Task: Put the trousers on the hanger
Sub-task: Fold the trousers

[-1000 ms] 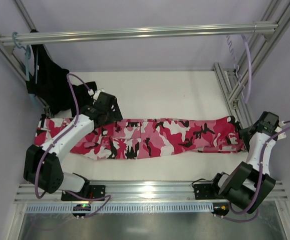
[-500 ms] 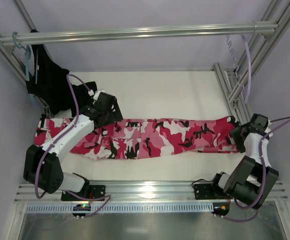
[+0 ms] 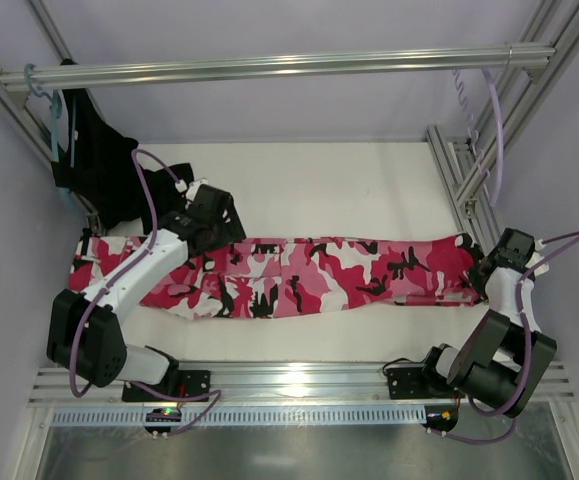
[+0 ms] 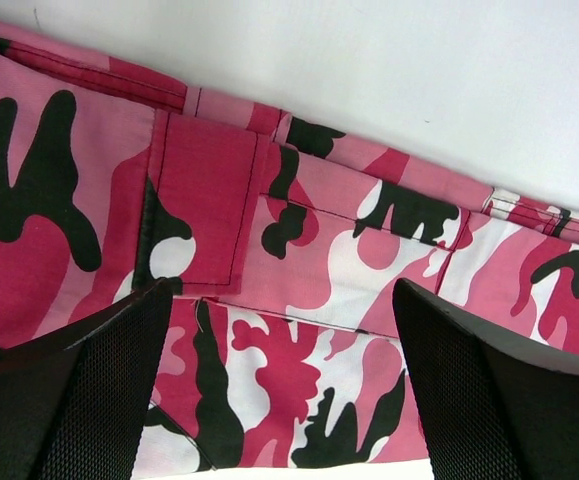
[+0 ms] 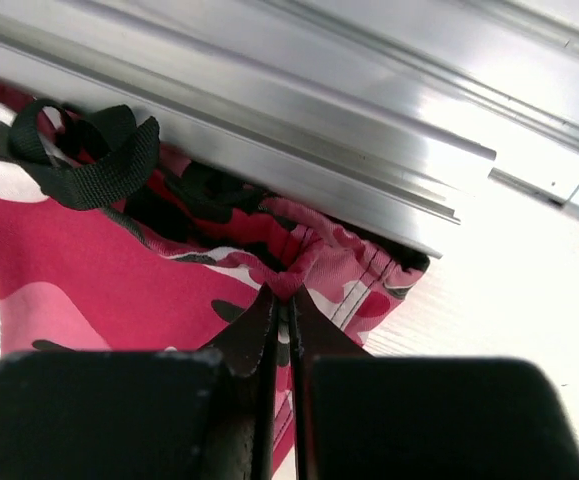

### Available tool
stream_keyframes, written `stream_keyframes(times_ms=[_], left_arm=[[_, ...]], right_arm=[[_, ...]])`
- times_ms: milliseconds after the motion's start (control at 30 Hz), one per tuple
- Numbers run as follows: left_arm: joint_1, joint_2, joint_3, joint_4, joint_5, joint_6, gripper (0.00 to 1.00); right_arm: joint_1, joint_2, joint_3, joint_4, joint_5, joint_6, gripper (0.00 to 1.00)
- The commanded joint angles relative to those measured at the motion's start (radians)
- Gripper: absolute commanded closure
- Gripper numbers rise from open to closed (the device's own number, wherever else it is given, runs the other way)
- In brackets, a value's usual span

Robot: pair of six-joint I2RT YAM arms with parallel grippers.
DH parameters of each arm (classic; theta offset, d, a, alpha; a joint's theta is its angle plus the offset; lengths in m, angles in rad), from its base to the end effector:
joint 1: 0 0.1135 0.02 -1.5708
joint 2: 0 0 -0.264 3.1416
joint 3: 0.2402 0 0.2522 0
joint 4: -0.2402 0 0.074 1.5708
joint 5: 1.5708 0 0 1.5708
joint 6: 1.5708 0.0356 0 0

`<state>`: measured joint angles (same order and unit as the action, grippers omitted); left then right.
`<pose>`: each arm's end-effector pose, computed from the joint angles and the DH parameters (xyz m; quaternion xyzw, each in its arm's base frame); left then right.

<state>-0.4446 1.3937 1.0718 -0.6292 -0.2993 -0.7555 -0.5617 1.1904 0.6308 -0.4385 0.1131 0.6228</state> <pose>0.2641 -0.1142 0.2649 -0.1907 0.9233 -0.0531 0.3290 0.1846 -0.1209 0.1875 0.5479 0.7857 -0.0456 0.2835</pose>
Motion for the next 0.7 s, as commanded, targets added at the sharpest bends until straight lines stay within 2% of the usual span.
stream_keyframes(times_ms=[0, 233, 500, 533, 667], left_arm=[[0.0, 0.004, 0.004, 0.028, -0.037, -0.002, 0.09], [0.038, 0.099, 0.063, -0.023, -0.077, 0.019, 0.09], [0.049, 0.143, 0.063, -0.029, -0.1, 0.05, 0.09], [0.047, 0.121, 0.062, -0.036, -0.098, 0.048, 0.09], [0.049, 0.023, 0.05, -0.079, -0.074, 0.051, 0.11]], right_arm=[[0.002, 0.002, 0.098, 0.0, 0.098, -0.038, 0.96], [0.002, -0.029, 0.182, -0.193, 0.189, -0.072, 0.96], [0.002, 0.005, 0.161, -0.206, 0.171, -0.084, 0.96], [0.002, 0.008, 0.156, -0.201, 0.162, -0.084, 0.94], [0.002, -0.002, 0.162, -0.218, 0.126, -0.081, 0.66]])
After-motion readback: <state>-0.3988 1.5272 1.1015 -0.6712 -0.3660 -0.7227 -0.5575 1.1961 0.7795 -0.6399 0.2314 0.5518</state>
